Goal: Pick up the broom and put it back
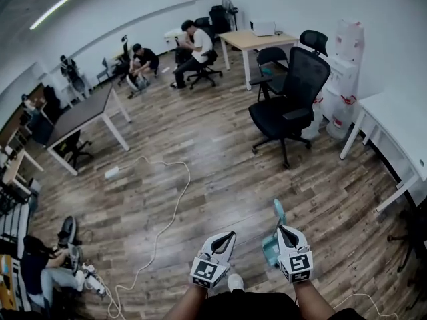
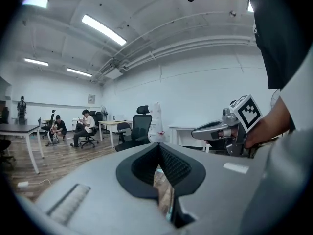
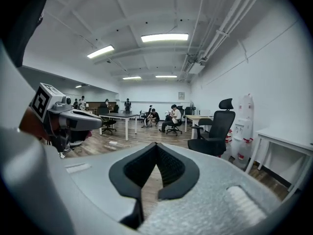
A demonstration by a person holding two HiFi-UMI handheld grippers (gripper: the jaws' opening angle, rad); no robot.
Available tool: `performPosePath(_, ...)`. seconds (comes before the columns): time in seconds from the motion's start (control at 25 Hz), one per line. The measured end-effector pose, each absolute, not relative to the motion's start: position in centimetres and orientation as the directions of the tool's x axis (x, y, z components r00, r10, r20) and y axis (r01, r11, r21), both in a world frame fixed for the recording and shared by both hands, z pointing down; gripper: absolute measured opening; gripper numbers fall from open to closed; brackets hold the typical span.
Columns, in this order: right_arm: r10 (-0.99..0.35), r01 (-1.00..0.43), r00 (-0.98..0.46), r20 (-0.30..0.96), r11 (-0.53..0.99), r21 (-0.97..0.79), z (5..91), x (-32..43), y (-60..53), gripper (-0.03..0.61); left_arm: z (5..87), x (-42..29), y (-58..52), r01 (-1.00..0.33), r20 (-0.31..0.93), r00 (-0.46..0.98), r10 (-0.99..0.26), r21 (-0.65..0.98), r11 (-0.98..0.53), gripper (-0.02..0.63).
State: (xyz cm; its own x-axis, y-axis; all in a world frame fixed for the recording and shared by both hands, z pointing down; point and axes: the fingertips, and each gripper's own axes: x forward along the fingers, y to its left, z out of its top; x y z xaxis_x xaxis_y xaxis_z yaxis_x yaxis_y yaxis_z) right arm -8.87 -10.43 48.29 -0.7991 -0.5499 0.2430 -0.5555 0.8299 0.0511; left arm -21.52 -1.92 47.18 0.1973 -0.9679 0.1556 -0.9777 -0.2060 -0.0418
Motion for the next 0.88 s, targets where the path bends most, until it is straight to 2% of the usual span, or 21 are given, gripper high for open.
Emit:
performPosePath(0.36, -0.631, -0.646, -0.717, 0.296, 0.761, 0.056, 50.7, -9.8, -11.4, 0.002, 49.4, -23.2, -4.2, -0.945, 0.173, 0.323, -0.93, 0.001, -0.328, 0.018)
performPosePath(0.88, -0.615, -0.676, -0.653, 0.443, 0.736, 0.026, 56.4, -5.9, -12.9, 0.002, 52.8, -19.4, -7.9, -0.929, 0.247, 0.369, -0.896, 0.054, -0.367, 0.018)
